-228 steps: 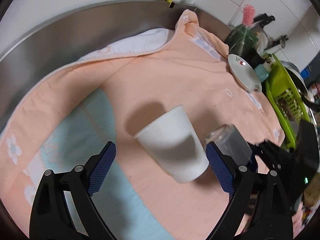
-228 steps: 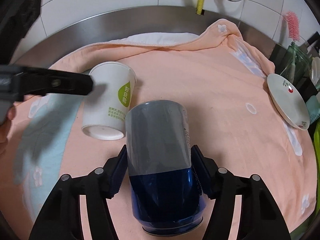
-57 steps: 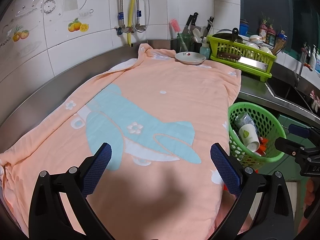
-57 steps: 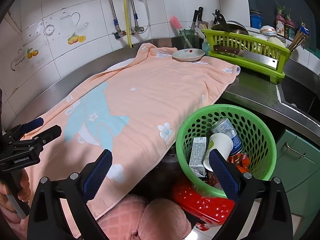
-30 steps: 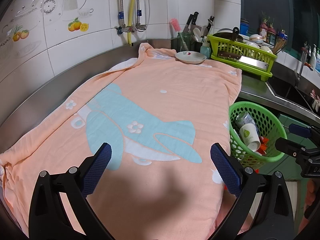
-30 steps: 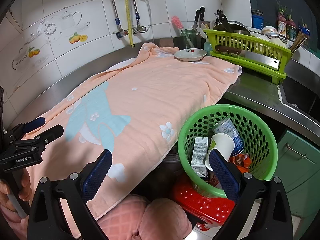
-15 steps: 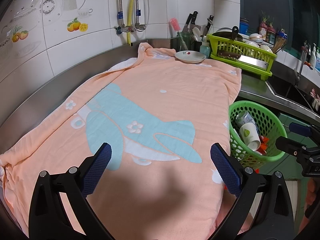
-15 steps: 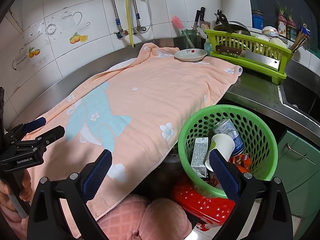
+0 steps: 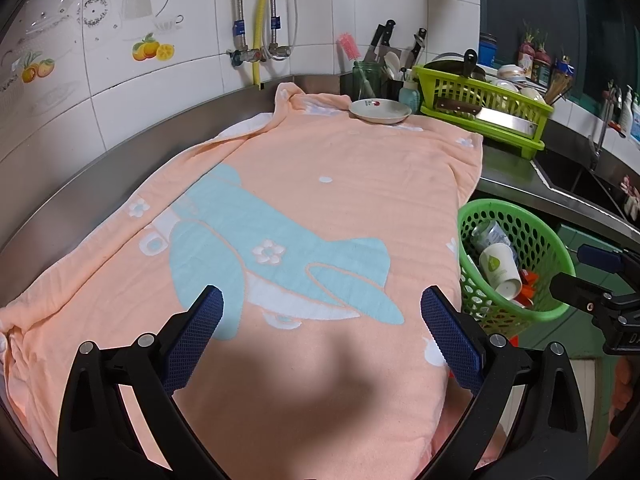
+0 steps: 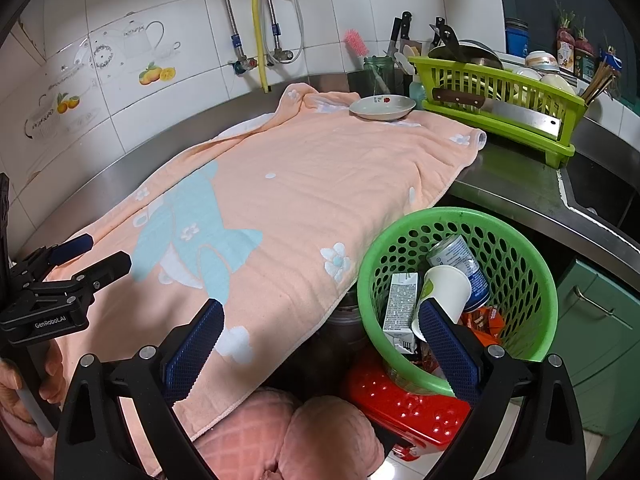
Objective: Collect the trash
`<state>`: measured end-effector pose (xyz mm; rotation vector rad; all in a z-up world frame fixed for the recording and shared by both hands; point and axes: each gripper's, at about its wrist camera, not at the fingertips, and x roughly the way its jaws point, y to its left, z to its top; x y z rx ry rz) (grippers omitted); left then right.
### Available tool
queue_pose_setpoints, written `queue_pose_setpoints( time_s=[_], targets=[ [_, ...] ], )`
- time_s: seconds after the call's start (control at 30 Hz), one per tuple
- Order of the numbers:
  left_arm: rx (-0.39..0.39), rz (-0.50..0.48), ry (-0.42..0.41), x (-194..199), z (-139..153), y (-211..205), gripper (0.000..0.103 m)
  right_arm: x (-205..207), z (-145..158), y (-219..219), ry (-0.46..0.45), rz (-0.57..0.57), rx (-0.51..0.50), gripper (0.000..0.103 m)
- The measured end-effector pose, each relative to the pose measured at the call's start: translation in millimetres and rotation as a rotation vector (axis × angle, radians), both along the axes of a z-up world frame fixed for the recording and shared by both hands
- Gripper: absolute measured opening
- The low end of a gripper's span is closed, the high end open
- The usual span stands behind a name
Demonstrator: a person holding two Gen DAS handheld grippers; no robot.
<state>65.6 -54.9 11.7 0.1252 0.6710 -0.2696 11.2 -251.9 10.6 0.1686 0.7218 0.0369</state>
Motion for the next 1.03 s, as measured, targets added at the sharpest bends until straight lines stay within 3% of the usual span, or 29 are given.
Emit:
queue_pose_setpoints(
  time_s=[1.03],
  targets=[
    [0.005,0.003,-0.009,-2.5,-0.5,0.4,0.098,2.4,-3.1,7.1,0.002,0.010,0.001,0.095]
  ],
)
